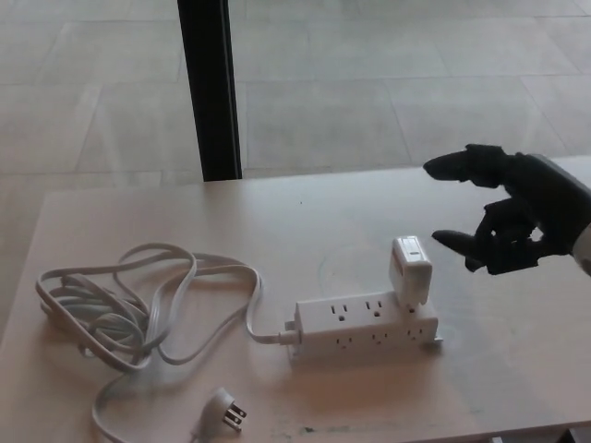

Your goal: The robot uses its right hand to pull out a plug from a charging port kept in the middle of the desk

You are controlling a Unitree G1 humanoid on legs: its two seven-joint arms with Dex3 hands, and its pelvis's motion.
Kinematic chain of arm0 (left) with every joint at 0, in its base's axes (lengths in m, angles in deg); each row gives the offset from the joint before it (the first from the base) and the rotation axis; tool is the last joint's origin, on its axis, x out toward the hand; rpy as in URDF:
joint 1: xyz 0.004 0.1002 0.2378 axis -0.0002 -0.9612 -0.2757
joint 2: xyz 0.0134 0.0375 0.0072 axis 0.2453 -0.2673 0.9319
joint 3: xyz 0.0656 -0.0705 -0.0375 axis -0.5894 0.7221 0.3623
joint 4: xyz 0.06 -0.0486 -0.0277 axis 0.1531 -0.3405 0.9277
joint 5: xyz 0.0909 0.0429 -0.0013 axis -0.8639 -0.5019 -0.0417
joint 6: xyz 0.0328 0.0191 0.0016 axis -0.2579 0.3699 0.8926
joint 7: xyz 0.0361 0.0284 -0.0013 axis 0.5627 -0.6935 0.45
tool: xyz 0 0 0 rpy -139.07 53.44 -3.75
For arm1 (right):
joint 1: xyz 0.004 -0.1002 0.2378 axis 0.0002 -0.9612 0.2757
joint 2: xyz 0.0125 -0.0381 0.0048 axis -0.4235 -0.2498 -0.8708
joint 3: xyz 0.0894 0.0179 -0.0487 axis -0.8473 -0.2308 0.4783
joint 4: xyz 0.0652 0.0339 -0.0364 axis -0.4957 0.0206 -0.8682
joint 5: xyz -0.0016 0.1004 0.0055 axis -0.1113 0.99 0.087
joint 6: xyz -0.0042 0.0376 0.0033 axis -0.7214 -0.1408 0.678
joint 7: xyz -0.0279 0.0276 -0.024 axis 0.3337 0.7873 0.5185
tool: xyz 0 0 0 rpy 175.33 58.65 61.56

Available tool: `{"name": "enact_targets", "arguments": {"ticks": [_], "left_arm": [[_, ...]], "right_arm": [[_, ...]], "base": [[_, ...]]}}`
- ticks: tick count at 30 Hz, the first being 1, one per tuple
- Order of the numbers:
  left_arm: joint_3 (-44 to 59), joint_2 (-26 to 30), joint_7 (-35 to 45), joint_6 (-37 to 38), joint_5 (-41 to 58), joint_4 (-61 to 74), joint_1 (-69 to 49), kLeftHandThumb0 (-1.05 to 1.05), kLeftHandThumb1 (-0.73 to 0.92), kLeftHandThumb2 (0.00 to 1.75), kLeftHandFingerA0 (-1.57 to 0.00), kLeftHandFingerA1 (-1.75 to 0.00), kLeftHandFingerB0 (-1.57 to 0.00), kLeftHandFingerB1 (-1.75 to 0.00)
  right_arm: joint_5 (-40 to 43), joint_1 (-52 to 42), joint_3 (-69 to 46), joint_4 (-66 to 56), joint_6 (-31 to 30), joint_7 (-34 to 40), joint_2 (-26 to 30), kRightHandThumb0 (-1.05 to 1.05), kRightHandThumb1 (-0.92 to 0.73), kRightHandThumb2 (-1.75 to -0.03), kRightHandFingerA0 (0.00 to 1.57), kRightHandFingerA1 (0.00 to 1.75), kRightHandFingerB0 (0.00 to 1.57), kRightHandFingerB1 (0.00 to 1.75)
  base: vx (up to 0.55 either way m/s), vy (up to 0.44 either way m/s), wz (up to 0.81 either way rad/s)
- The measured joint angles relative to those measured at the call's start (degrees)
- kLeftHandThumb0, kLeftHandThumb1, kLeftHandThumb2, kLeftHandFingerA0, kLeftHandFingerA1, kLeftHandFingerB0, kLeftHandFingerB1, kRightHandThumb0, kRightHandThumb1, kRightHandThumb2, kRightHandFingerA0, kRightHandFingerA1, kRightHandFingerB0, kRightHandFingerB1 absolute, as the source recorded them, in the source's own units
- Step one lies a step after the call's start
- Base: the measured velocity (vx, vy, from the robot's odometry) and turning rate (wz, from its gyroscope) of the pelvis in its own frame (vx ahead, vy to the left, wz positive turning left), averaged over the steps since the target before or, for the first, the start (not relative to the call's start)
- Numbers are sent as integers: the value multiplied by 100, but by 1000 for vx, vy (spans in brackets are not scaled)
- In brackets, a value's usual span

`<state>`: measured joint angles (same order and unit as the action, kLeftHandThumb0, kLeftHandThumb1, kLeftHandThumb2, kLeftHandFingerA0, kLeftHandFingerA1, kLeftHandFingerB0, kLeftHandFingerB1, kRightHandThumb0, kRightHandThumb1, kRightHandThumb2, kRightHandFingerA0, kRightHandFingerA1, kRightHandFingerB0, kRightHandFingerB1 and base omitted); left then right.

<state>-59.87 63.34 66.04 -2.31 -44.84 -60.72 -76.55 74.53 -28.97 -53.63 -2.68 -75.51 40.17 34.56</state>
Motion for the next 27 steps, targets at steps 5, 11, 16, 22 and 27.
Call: {"name": "enact_targets", "arguments": {"ticks": [5,11,16,22,27], "left_arm": [[0,0,0,0,0,-2,3,-88,92,84,-79,-59,-47,-44],[0,0,1,5,0,-5,5,-85,92,78,-79,-57,-52,-43],[-4,1,2,14,0,-17,5,-89,92,83,-74,-54,-49,-44],[-16,15,5,35,0,-17,6,-85,92,79,-77,-55,-52,-42],[-27,51,23,68,0,-21,10,-88,92,85,-78,-57,-47,-43]], "right_arm": [[-420,294,607,173,1,-97,94,-77,-65,-60,81,120,15,34],[-885,702,1173,504,25,-195,234,-77,-62,-60,97,126,16,36],[-1298,1076,1572,841,116,-273,277,-75,-63,-60,84,123,16,32],[-1776,1508,1991,1286,292,-333,221,-79,-62,-60,84,134,15,29],[-2159,1872,2246,1697,462,-357,-54,-82,-50,-85,96,137,13,41]], "base": [[0,0,0],[0,0,0],[0,0,0],[0,0,0],[0,0,0]]}}
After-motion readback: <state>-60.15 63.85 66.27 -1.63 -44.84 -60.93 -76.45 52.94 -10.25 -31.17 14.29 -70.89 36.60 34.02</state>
